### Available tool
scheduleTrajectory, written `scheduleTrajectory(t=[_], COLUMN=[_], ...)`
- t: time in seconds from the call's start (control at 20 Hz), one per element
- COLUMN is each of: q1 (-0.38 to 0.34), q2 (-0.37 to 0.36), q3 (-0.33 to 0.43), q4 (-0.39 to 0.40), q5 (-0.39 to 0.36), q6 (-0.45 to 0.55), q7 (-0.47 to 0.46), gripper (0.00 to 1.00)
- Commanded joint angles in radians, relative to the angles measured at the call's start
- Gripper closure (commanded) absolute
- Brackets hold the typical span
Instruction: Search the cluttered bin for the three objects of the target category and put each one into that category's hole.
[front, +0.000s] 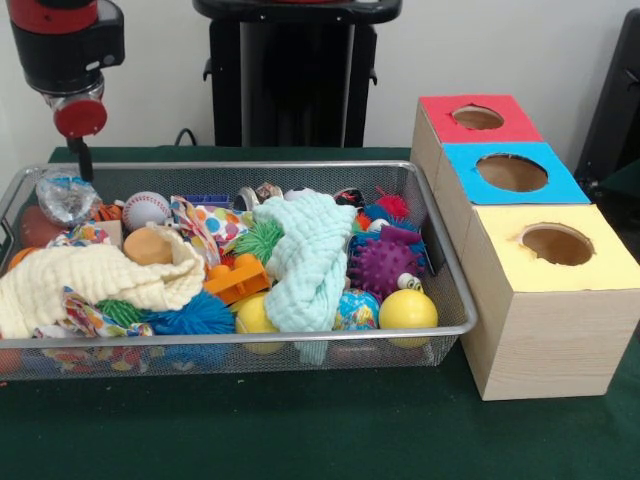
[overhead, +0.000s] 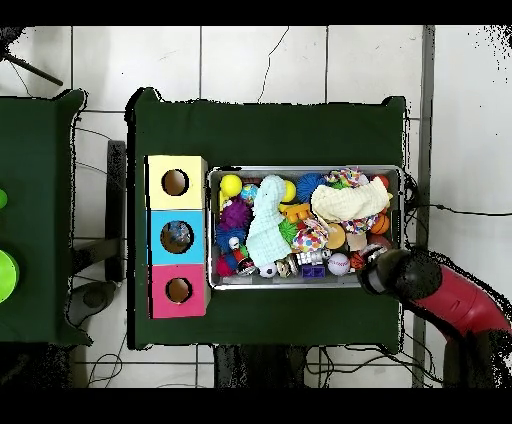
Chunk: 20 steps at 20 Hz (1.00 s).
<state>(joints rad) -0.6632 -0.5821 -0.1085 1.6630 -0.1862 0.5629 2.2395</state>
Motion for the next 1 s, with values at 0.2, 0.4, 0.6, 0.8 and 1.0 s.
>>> scheduleTrajectory(t=[0.2, 0.4, 0.6, 0.8, 1.0], q1=[-0.016, -0.032, -0.064, -0.105, -0.134], q2=[0.043, 0.04, 0.056, 0.074, 0.077], q3=[0.087, 0.096, 0.114, 0.14, 0.155], q4=[-0.019, -0.047, -0.068, -0.081, -0.093], q5=[-0.063, -0.068, -0.077, -0.096, -0.115], q6=[-0.059, -0.042, -0.042, -0.049, -0.053], q7=[-0.062, -0.09, -0.112, -0.149, -0.164], gripper=[0.0, 0.0, 0.0, 0.0, 0.0])
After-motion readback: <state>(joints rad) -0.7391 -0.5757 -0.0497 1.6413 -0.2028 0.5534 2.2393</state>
